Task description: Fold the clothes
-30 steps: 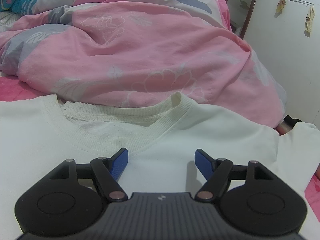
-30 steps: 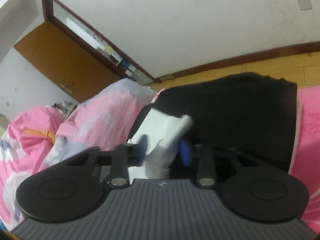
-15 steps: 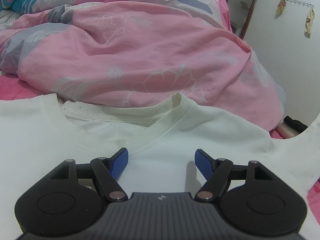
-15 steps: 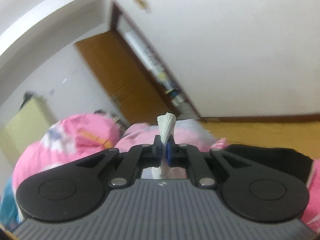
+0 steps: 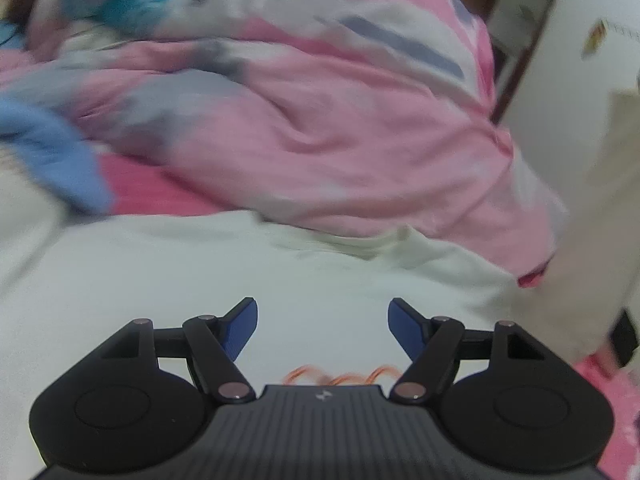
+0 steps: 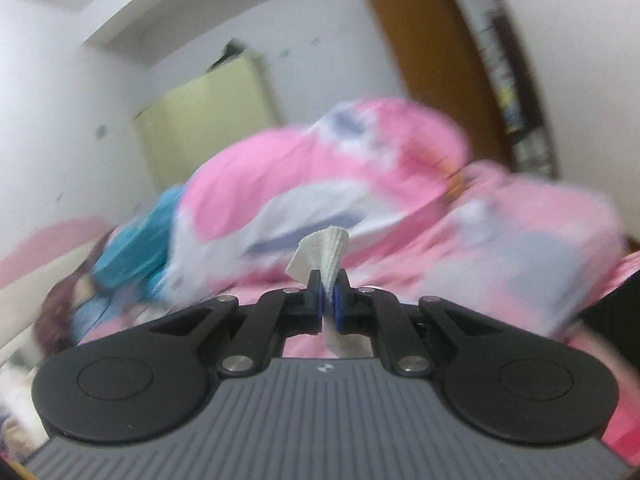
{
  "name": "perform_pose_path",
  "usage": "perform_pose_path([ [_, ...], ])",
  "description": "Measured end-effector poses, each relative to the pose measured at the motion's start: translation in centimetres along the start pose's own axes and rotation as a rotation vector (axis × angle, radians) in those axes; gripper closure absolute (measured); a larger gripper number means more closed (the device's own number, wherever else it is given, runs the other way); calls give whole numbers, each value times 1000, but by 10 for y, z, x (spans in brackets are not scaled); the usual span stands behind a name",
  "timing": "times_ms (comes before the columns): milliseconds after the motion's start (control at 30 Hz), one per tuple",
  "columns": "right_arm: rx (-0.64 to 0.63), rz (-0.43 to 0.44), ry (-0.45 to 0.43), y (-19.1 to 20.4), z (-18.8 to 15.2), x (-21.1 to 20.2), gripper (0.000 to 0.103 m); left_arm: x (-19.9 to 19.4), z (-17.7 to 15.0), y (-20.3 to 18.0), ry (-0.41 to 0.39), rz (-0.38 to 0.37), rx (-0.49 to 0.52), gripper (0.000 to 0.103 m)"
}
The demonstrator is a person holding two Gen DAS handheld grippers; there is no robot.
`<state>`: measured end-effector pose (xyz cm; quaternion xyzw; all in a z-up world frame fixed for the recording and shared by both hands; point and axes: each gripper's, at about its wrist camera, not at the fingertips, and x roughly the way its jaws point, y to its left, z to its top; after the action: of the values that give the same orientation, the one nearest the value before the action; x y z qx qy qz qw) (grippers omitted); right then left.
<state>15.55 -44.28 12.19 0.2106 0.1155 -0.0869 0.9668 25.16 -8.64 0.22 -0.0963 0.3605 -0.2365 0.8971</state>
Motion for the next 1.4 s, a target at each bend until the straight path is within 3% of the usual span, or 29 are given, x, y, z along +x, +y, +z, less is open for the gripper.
perform_pose_path([
  [100, -43, 77, 79, 58, -33, 21, 99, -45, -11, 40, 11, 20, -38, 28],
  [233, -108, 169, 201, 131, -84, 51, 95, -70, -36, 79, 70, 32, -89, 27],
  [333, -112, 180, 444, 153, -161, 79, 90, -74, -53, 101, 120, 19, -133, 27],
  [400, 30, 237, 484, 139, -182, 67, 90, -71, -57, 105, 132, 3, -130, 27],
  [567, 441, 358, 311, 52, -180, -3, 81, -52, -50, 96, 126, -45, -90, 27],
  [633, 488, 314, 245, 17, -182, -20, 80, -36, -43, 85, 131, -69, -79, 27],
  [800, 676, 314, 212, -60, -210, -28, 80, 13, -36, 61, 156, -39, -55, 36],
  [933, 855, 366, 178, -98, -234, -21, 82, 30, -39, 50, 139, -20, -27, 41],
  [1033, 877, 373, 168, -101, -233, -21, 82, 38, -42, 45, 114, -7, -25, 63],
  [1067, 878, 368, 168, -102, -233, -21, 82, 40, -43, 42, 111, 3, -20, 84],
  [1100, 879, 362, 168, -102, -233, -21, 82, 43, -44, 40, 107, 22, -9, 92],
  [1167, 881, 351, 169, -103, -234, -21, 82, 40, -42, 39, 87, 40, -9, 98],
  [1400, 886, 313, 171, -107, -236, -19, 82, -1, -25, 64, -11, 64, -76, 100],
])
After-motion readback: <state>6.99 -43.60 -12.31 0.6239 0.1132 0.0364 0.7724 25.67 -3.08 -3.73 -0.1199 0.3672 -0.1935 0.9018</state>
